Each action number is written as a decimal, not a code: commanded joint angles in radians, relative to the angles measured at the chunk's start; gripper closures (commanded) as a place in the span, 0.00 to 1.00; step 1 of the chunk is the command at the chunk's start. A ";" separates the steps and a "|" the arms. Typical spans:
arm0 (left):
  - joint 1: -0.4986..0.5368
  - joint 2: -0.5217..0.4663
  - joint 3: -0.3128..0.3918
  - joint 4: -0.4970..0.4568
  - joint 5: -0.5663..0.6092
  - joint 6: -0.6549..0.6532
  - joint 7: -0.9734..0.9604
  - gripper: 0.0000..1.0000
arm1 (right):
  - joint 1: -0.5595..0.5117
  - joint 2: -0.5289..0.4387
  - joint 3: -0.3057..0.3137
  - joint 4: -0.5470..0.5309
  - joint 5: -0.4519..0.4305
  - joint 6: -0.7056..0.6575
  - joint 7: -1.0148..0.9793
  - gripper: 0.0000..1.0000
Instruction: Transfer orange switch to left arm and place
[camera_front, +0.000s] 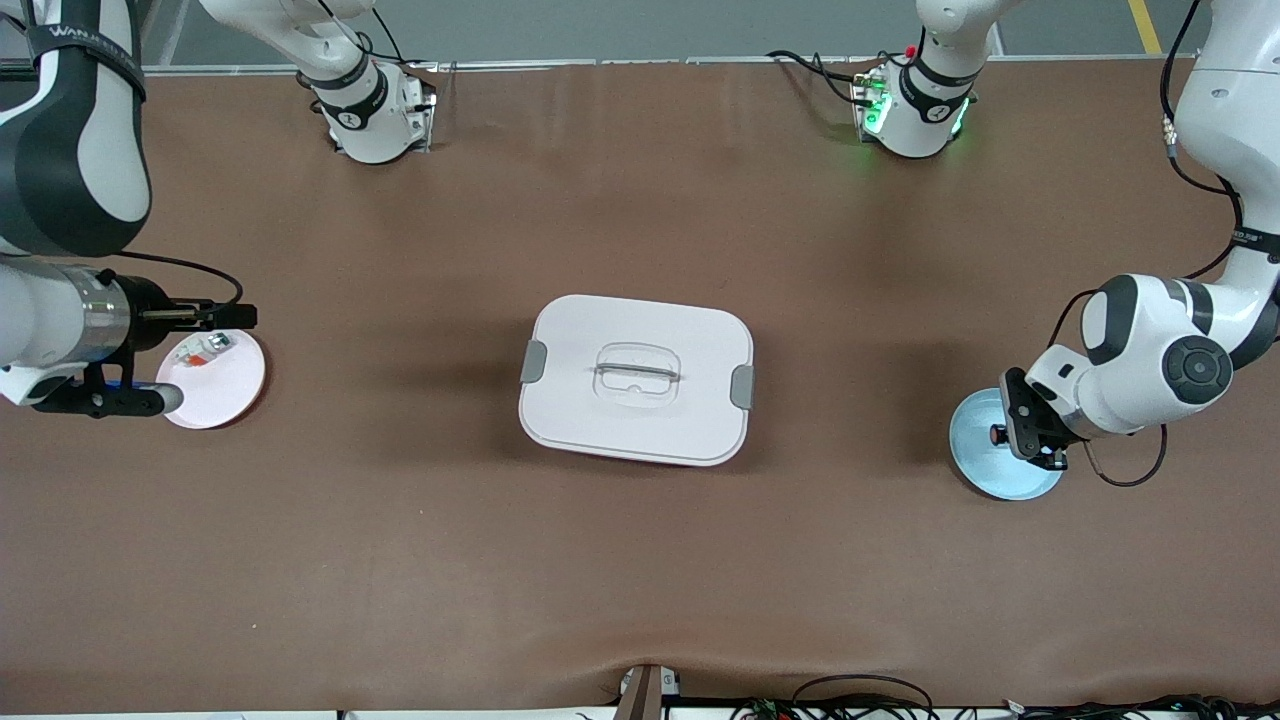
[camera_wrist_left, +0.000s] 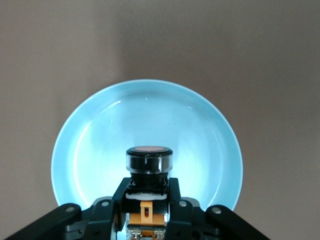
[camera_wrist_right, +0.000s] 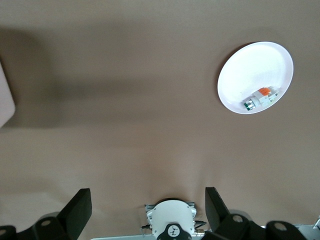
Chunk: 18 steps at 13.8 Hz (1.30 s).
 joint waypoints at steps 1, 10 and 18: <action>0.030 0.023 -0.010 -0.035 0.058 0.079 0.012 1.00 | -0.024 -0.092 0.013 -0.127 -0.037 0.063 -0.073 0.00; 0.046 0.058 -0.010 -0.038 0.151 0.152 0.014 0.01 | -0.086 -0.135 0.006 -0.076 -0.026 0.024 -0.064 0.00; 0.053 -0.044 -0.041 -0.025 0.129 0.137 -0.155 0.00 | -0.122 -0.202 0.012 -0.090 -0.028 0.027 -0.058 0.00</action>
